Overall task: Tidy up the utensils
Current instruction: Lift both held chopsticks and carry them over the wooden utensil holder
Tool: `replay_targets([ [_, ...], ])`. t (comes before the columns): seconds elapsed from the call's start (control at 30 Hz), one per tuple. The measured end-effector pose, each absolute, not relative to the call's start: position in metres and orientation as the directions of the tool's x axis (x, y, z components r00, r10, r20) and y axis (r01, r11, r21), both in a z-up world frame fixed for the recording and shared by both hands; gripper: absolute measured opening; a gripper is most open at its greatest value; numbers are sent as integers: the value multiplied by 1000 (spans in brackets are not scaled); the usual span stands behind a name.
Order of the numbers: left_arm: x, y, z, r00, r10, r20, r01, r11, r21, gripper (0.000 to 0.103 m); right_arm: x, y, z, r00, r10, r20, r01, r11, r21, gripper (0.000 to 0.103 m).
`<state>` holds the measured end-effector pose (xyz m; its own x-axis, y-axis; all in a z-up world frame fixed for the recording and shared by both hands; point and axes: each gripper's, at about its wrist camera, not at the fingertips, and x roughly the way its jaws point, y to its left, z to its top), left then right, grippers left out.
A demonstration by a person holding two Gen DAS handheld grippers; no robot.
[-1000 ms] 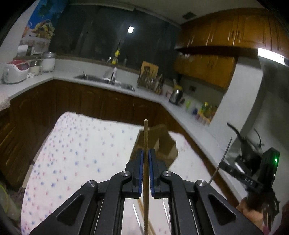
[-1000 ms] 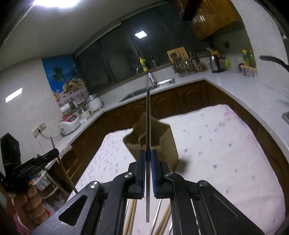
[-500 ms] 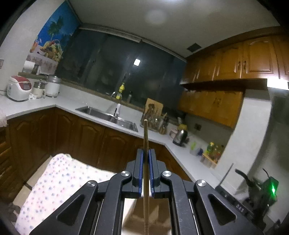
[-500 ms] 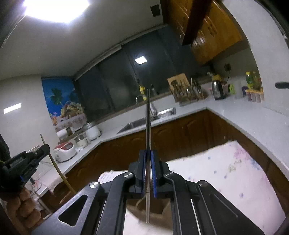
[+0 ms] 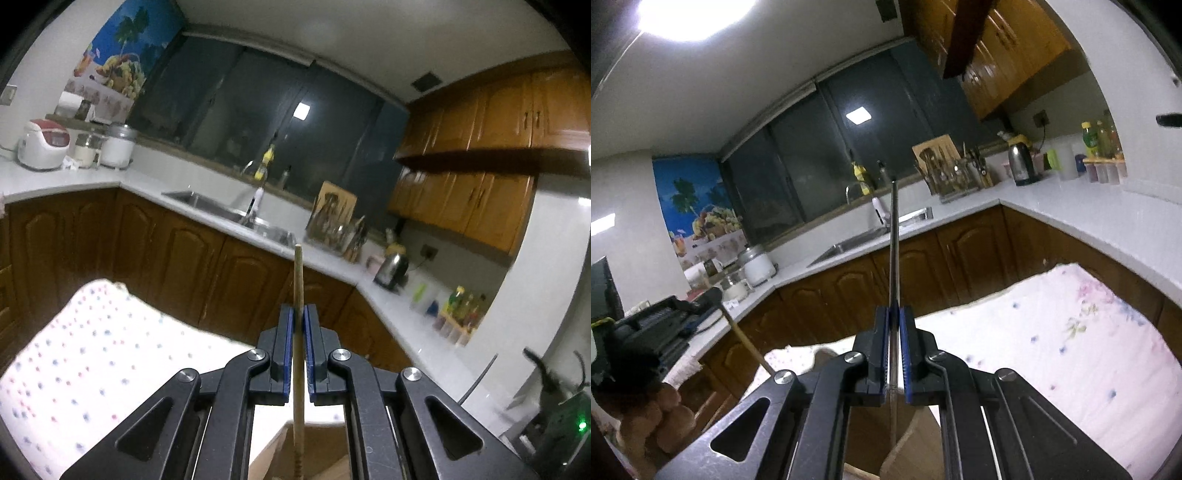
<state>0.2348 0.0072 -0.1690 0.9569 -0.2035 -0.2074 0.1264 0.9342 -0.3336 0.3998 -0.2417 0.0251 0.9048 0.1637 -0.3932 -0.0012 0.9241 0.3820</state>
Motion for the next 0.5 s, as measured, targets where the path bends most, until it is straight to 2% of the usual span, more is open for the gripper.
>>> replay_targets([
  [0.2, 202, 4, -253, 940, -214, -267, 126, 942, -312, 3, 402, -238, 5, 882, 175, -437, -2, 929, 370, 6],
  [0.37, 158, 4, -320, 920, -235, -315, 146, 949, -279, 4, 397, -241, 4, 881, 179, -439, -7, 930, 366, 6],
  [0.5, 117, 8, -350, 925, -216, -311, 147, 962, -230, 5, 397, -244, 5, 874, 191, -447, -19, 933, 361, 6],
])
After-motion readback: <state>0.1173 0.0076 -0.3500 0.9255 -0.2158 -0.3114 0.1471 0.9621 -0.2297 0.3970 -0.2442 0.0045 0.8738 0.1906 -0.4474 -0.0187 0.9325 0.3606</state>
